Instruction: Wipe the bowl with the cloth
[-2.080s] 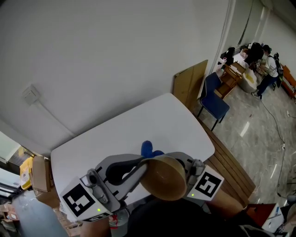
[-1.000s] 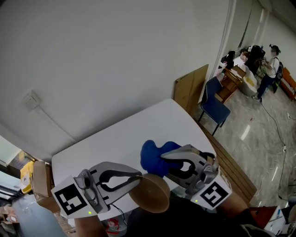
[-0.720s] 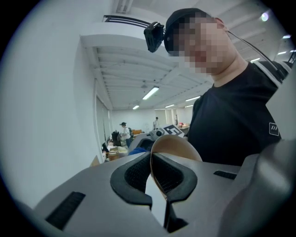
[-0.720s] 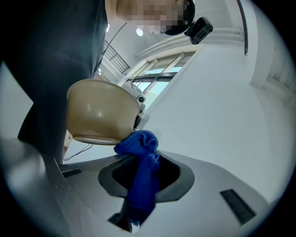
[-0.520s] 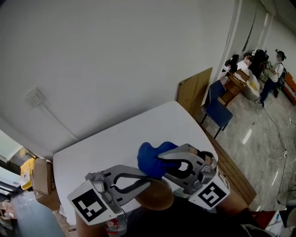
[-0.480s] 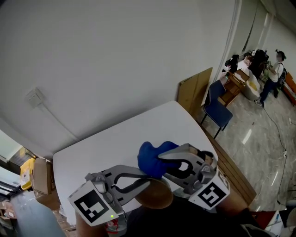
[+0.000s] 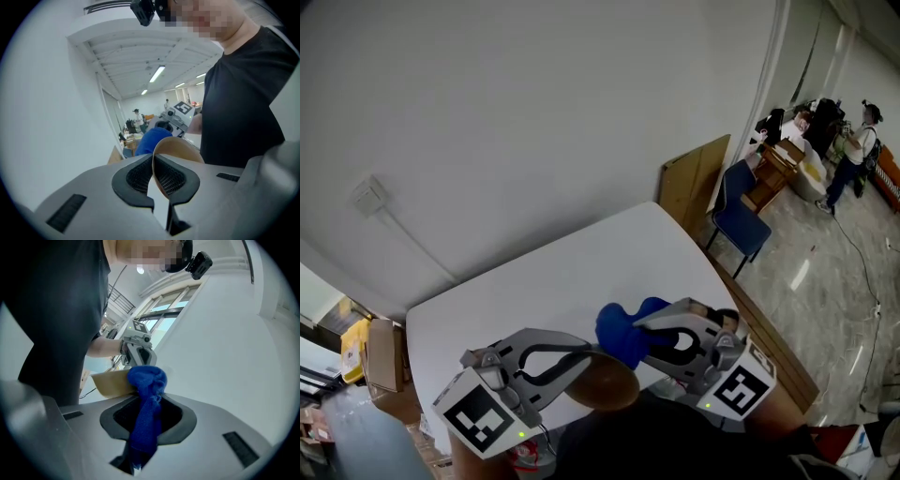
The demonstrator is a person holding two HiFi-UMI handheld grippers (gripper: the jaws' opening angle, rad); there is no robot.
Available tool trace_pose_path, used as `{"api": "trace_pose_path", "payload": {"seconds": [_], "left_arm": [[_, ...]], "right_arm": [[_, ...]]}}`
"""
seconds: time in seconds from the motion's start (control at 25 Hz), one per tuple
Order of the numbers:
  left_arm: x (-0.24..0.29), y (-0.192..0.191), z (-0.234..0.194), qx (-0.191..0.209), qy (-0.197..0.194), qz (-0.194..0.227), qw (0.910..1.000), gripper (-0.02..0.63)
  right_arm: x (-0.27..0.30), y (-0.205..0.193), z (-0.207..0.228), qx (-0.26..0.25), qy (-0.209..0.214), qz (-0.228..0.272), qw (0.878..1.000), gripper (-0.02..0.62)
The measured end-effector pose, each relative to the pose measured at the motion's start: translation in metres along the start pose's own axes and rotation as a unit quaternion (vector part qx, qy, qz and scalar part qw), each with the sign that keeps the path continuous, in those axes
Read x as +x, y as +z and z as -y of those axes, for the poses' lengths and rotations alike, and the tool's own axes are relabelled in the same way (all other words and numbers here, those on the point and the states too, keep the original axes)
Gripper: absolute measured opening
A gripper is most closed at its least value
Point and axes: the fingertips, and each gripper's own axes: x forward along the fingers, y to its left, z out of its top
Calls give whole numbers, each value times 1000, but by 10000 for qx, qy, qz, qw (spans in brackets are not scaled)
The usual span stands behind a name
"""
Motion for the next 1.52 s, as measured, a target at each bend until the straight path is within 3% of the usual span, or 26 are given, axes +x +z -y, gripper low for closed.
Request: {"api": "trace_pose_path", "payload": {"seconds": [0.2,0.76,1.04,1.2,1.36,1.52], "left_arm": [[-6,6,-3,-81,-10,259,9996,21],[-13,19,-23,-537,519,752,9944,23],[-12,11,-53,-1359,963,1031,9806,23],[-4,-4,-65,-1567,1209,944,9757,31],[-2,-25,-79,-2015,1457,907,9643,34],[-2,-46,-92,-2178,1807,677,9567,23]], "right_arm": [[8,-5,-11,324,144,13,9994,80],[15,-26,-35,1400,324,51,9896,80],[25,-23,-63,1727,650,218,9826,81],[27,-21,-72,1708,740,251,9822,81],[25,-31,-76,1639,766,15,9835,80],[15,-40,-79,1816,780,-86,9802,81]]}}
